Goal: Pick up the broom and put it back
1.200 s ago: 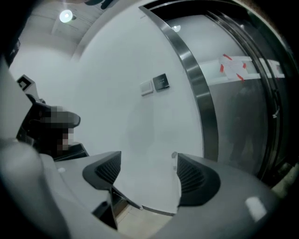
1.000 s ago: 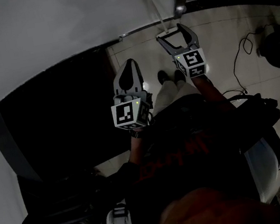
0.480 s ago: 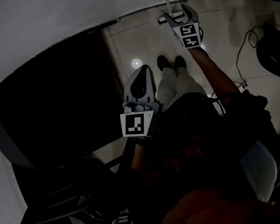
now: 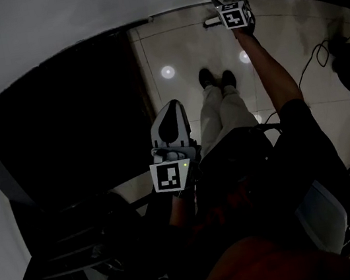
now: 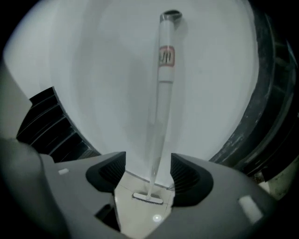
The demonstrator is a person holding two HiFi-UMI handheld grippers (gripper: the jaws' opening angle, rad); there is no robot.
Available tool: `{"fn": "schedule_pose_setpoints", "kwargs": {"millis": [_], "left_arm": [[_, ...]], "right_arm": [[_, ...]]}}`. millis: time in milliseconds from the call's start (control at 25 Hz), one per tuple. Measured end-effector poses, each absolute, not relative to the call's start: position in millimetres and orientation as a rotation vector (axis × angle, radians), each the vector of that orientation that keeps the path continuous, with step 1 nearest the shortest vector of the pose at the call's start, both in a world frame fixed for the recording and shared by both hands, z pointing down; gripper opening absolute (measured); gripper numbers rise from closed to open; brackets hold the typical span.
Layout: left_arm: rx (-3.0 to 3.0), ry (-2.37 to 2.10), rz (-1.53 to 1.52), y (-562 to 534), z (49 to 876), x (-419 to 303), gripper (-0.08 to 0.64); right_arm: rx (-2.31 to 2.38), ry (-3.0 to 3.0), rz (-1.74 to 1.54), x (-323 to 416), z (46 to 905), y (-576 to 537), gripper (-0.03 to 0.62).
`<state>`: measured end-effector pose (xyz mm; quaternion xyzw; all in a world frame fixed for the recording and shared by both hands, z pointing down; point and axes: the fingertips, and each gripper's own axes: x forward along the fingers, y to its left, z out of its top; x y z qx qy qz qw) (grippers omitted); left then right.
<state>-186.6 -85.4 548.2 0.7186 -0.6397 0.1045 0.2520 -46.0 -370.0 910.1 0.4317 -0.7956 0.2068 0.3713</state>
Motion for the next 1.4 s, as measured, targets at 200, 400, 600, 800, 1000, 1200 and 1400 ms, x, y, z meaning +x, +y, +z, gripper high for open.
{"fn": "schedule_pose_setpoints", "kwargs": {"millis": [200, 400, 600, 800, 1000, 1200, 1400], "left_arm": [[1.92, -1.717, 0.327, -82.9, 565.0, -191.4, 0.005], [1.919, -1.696, 0.318, -83.2, 573.6, -187.7, 0.005], [1.936, -1.688, 0.303, -86.1, 567.5, -182.9, 0.005], [1.963, -1.697, 0.293, -90.6, 554.6, -181.2, 0.005], [1.999, -1.698, 0.28, -94.4, 538.5, -174.3, 0.005], [2.073, -1.676, 0.268, -85.8, 511.3, -157.6, 0.005], [2.178, -1.653, 0.208, -73.5, 478.8, -141.4, 0.005]], "right_arm": [[1.131, -1.982, 0.584, -43.8, 940.6, -389.7, 0.279], [1.146, -1.971, 0.557, -47.3, 937.1, -416.8, 0.089], [1.156, -1.994, 0.556, -45.5, 928.7, -392.9, 0.087], [1.084, -2.04, 0.479, -40.0, 917.6, -346.8, 0.086], [1.056, -2.073, 0.442, -25.1, 884.1, -305.4, 0.086], [1.103, -2.154, 0.465, -5.6, 818.9, -264.9, 0.086], [1.206, -2.272, 0.428, 1.6, 699.9, -248.3, 0.086]]}}
